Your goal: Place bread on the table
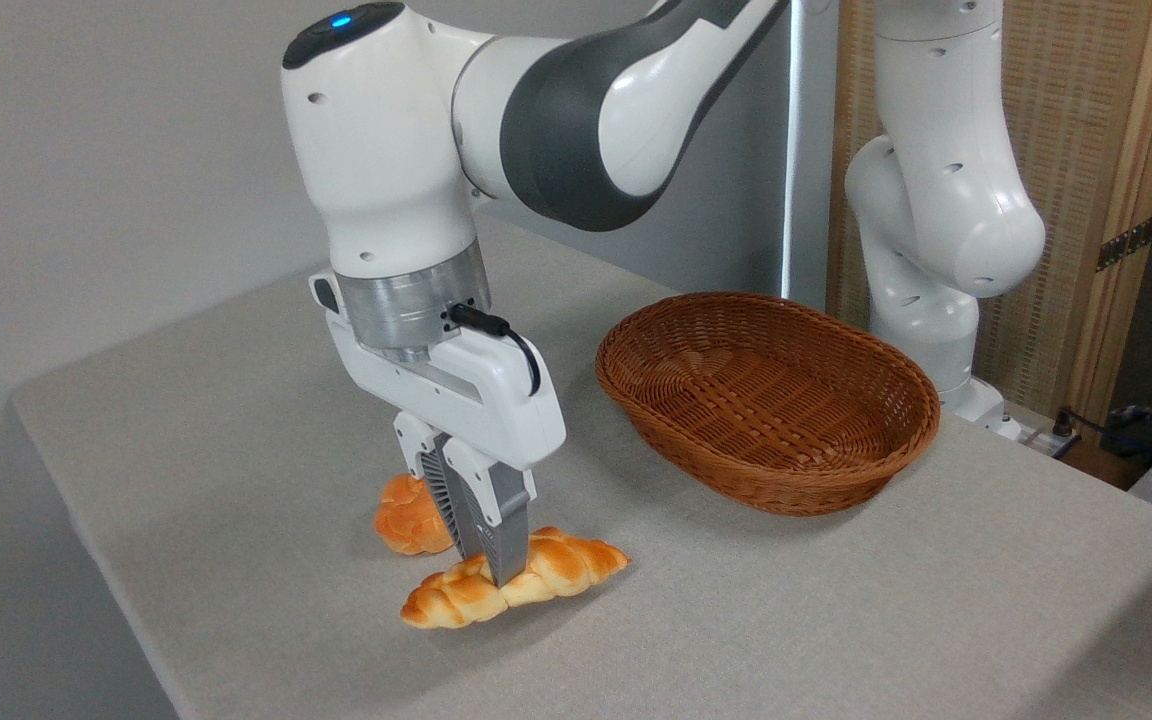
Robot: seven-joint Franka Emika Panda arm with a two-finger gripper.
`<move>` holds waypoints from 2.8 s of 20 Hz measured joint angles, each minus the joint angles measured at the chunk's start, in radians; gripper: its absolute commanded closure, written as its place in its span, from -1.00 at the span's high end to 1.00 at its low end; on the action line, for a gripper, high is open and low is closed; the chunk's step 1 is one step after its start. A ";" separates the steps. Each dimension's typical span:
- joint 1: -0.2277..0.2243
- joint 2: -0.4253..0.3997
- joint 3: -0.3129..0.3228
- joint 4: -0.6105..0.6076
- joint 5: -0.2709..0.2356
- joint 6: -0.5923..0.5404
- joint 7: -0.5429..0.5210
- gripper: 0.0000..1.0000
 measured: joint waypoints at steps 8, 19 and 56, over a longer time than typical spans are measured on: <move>0.000 0.000 -0.041 0.001 0.009 0.000 -0.008 1.00; 0.087 -0.039 -0.108 0.014 0.009 -0.002 -0.012 1.00; 0.298 -0.120 -0.437 0.249 -0.035 -0.372 -0.079 1.00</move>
